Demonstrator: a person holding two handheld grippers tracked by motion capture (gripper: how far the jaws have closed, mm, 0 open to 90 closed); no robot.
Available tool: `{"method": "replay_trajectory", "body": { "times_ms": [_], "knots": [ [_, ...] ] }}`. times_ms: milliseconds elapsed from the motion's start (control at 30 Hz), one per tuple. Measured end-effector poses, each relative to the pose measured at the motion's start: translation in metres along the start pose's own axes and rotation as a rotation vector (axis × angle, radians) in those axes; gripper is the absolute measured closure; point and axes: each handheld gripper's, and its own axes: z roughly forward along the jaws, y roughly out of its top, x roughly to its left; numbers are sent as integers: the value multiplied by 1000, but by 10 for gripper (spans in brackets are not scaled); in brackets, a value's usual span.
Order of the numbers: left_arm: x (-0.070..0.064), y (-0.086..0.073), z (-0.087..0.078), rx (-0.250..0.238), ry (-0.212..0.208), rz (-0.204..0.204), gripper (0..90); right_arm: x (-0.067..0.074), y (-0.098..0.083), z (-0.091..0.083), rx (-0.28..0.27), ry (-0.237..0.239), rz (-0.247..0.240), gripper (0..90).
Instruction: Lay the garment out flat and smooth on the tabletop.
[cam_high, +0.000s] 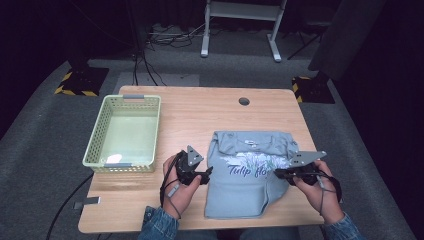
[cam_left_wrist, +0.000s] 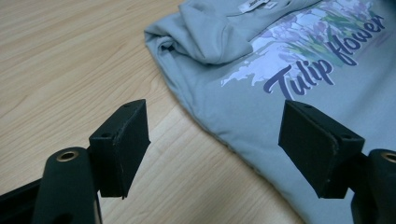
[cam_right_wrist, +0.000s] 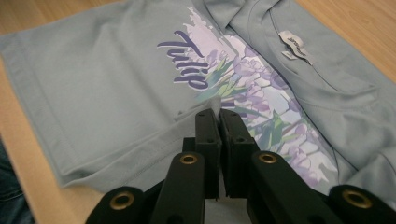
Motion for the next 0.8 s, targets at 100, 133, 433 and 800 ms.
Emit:
{"method": "replay_trajectory", "body": {
  "times_ms": [100,133,433,800],
  "knots": [
    [-2,4,3,-1,-10,12,240,8,-6,-12,-6,-8,2,870],
    [-4,5,4,-3,-14,13,240,10,-7,-16,-7,-10,4,870],
    [-11,11,12,0,-38,35,240,24,-30,-41,16,-34,44,866],
    [-15,14,17,8,-49,45,240,29,-61,-76,50,-128,162,569]
  ]
}}
